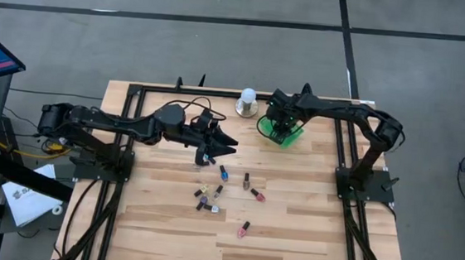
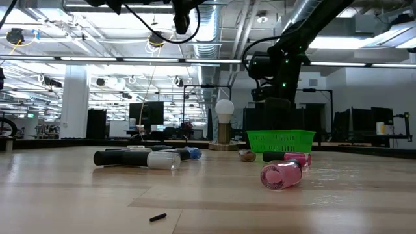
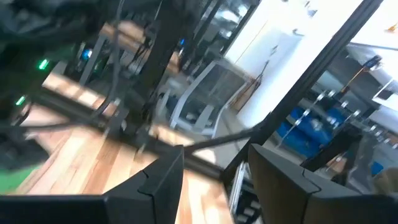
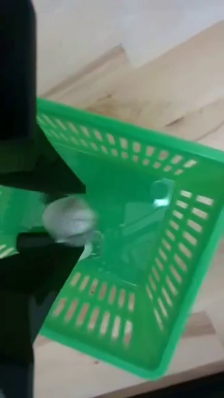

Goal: Pick & Place Nail Polish
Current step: Put the top white nail polish bottle into the green bin, then put the top transparent nail polish bottle into the green bin

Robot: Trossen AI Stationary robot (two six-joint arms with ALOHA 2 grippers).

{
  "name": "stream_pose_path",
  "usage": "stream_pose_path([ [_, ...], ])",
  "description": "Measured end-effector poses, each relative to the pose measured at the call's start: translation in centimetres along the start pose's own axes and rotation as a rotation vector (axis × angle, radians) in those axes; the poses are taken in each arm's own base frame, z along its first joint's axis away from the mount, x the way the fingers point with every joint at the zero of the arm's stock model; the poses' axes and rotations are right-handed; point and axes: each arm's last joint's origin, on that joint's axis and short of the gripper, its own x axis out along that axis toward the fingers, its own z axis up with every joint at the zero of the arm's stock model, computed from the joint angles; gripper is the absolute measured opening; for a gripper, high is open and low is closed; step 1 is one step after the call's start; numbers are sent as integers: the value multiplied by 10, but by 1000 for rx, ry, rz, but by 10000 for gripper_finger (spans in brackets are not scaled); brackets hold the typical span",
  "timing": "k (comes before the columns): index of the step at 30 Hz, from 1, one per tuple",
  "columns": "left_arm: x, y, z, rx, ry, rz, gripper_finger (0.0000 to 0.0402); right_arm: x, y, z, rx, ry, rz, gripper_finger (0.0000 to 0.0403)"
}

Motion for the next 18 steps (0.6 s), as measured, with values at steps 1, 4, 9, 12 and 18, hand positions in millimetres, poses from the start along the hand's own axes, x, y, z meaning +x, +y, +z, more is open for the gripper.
stream_pose_path([
  [1,-1,1,-4,-7,37,20,176,-3,0,-1,-6,-4,1,143],
  [4,-8,3,-17,-11,204,106,176,-15,3,-1,-39,-36,-1,176],
  [9,-29,7,-51,59,531,362,176,-47,2,-4,-18,-141,-16,226],
  [12,-37,7,-71,157,640,462,176,-67,0,-7,12,-212,-25,239],
  [18,-51,19,-113,216,648,615,178,-97,-1,-15,48,-311,-34,235],
])
